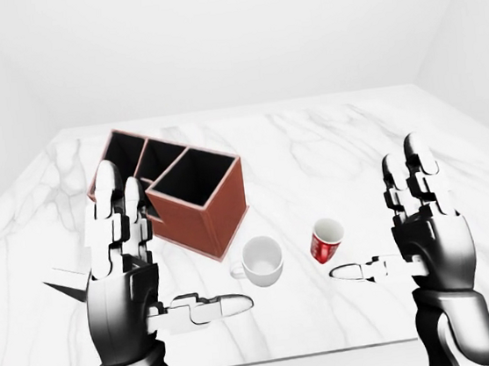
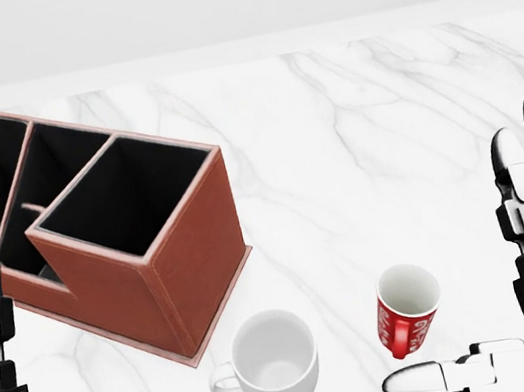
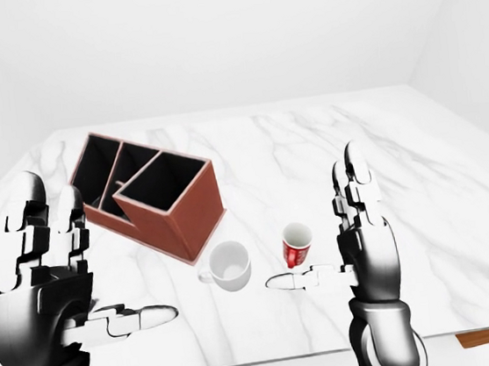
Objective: Pick up the red mug and place it to the right of the caddy.
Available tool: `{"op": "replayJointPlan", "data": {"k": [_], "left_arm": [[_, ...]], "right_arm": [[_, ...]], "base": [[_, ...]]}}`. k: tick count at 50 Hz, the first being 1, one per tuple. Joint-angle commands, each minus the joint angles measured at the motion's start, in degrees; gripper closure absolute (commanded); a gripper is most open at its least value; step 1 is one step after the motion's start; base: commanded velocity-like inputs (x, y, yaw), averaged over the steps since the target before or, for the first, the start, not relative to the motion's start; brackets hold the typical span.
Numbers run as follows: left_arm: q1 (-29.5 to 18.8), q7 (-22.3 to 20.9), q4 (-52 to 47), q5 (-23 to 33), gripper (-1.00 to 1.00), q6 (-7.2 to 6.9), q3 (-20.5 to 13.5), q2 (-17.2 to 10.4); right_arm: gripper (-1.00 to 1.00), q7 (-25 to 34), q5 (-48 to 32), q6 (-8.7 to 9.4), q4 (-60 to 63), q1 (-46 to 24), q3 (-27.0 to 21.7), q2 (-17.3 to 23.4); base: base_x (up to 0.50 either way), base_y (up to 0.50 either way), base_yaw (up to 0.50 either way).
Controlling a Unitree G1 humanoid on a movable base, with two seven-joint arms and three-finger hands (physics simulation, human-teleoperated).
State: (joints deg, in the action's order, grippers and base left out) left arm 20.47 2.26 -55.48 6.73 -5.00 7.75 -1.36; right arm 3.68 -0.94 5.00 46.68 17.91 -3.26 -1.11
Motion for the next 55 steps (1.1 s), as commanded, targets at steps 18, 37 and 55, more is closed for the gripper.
{"op": "replayJointPlan", "data": {"k": [18,37,55], "left_arm": [[-2.5,0.6,6.2,-0.2,-1.00,0.00,-0.5,-0.1],[-2.2,0.6,5.9,-0.4,-1.00,0.00,-0.5,-0.1],[-2.3,0.9,6.0,-0.1,-1.00,0.00,0.1,-0.2]], "right_arm": [[-1.00,-0.9,-0.8,0.00,-5.8,-2.1,0.5,-0.1],[-1.00,-1.5,-0.3,0.00,-5.3,-2.5,-0.2,-0.2],[-1.00,-1.8,1.0,0.00,-4.8,-3.5,-2.0,-0.4]], "base": [[0.39,0.00,0.00],[0.25,0.00,0.00],[0.00,0.15,0.00]]}}
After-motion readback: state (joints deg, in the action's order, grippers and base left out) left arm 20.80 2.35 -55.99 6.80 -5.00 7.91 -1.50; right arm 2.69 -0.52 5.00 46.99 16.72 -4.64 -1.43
